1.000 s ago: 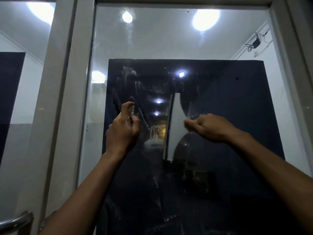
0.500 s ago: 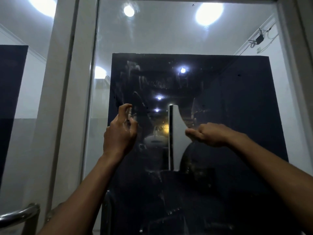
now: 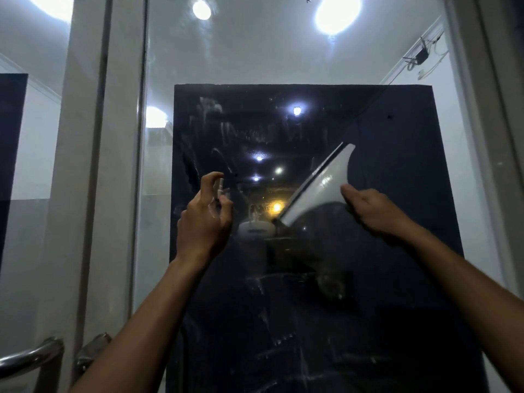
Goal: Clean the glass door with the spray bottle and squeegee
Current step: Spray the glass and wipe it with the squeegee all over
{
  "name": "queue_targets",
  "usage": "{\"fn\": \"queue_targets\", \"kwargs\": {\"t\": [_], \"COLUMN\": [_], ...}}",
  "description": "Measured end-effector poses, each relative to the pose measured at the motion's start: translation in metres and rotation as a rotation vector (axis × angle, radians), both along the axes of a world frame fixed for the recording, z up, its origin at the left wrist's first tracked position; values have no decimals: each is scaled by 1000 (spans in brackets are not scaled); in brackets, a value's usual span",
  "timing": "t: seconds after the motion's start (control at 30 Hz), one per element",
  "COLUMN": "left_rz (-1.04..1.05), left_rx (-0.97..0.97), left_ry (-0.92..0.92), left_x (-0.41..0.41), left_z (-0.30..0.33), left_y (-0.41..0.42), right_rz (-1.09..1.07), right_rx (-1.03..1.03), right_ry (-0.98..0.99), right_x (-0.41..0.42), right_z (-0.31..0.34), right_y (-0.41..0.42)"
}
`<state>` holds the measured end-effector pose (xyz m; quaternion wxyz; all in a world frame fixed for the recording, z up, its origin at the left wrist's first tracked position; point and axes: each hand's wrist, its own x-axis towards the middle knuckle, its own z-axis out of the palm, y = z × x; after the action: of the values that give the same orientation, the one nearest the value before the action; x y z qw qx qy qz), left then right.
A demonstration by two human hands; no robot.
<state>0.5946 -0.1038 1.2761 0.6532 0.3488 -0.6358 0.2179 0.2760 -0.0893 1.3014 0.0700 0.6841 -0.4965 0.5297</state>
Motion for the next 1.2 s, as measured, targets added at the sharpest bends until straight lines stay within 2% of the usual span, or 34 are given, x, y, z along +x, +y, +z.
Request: {"fn": "queue_targets", "kwargs": {"t": [0.13, 0.27, 0.53, 0.67, 0.77, 0.87, 1.07, 1.13, 1.2], "left_rz": [-4, -2, -12, -56, -96, -87, -59, -61, -73], "left_rx": [6, 9, 56, 96, 101, 67, 71, 84, 106], "left_ry": [9, 20, 81, 105, 134, 162, 148, 129, 118], "left_x": [1, 1, 2, 2, 3, 5, 17, 20, 21], "left_z": [0, -3, -34, -58, -68, -69, -67, -69, -72], "left_y": [1, 0, -3, -1, 2, 6, 13, 11, 8], "right_rz": [277, 314, 249, 245, 208, 205, 89, 37, -16], "right_rx": [26, 115, 271, 258, 105, 27, 102, 162, 241], "right_ry": [-295, -469, -562, -541, -427, -178, 497, 631, 652], "right_x": [72, 112, 103, 94, 94, 104, 139, 136, 118], "right_z": [6, -19, -161, -186, -164, -129, -66, -57, -52], "right_y": [-8, -17, -24, -13, -7, -5, -10, -17, -24]}}
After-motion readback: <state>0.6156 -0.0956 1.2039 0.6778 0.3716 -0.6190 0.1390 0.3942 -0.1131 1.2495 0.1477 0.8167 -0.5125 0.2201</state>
